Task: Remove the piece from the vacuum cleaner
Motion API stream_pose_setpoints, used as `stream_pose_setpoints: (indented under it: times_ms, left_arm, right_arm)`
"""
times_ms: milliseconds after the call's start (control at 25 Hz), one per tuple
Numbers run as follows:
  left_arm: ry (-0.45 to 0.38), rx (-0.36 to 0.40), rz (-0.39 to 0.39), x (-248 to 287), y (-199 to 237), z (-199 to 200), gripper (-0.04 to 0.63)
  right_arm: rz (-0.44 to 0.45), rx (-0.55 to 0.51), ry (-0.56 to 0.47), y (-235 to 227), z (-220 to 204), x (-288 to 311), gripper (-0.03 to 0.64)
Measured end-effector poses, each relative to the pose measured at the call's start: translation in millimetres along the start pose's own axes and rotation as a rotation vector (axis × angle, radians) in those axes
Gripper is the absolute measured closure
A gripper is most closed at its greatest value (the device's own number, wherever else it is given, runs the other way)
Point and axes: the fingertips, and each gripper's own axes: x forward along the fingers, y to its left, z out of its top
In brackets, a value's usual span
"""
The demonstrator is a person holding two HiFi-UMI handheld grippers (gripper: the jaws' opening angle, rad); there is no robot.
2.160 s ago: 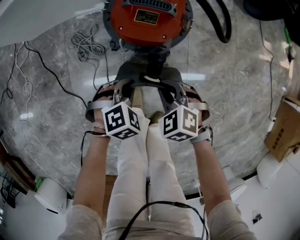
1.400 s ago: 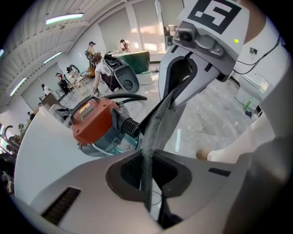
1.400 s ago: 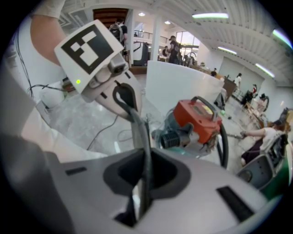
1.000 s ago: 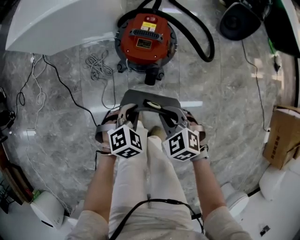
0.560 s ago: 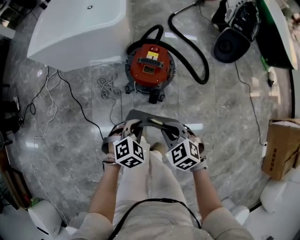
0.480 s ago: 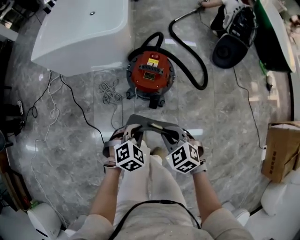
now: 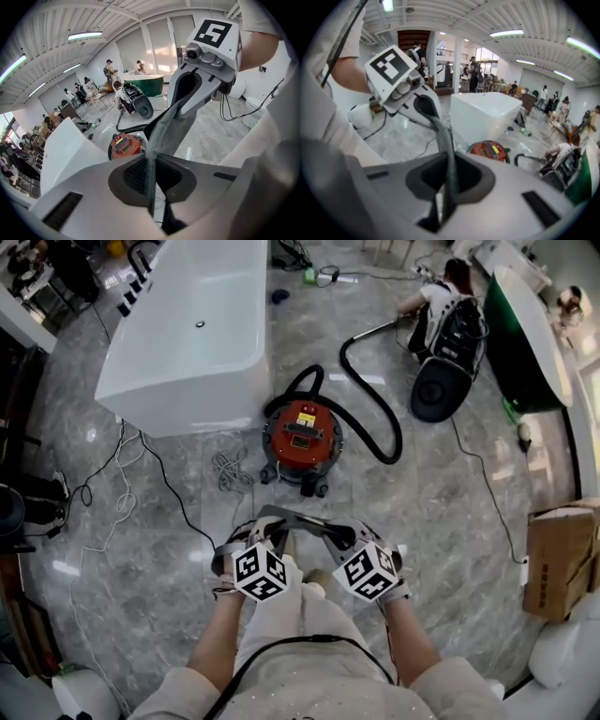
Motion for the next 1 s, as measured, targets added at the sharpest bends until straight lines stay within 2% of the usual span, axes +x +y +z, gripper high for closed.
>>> stream_pose_setpoints:
  times_ms: [160, 440, 560, 1000]
  left_arm:
    - [-0.036, -0.042, -0.01, -20, 3, 12, 0.56]
    - [-0.093, -0.125, -0.058, -56, 2, 31, 0.56]
    - [-0.11, -0.12, -0.076, -71, 3, 40, 0.56]
    - [-0.135, -0.085, -0.067, -101, 0, 58, 0.56]
  right_arm:
    - [0.003, -0.029, -0.016, -1, 17, -17, 0.572]
    - [0.069, -0.026, -0.044, 5, 40, -47, 0.572]
    - [0.093, -0.025, -0.049, 7, 49, -60, 0.572]
    - [0.114, -0.016, -0.089, 15, 67, -91, 0.572]
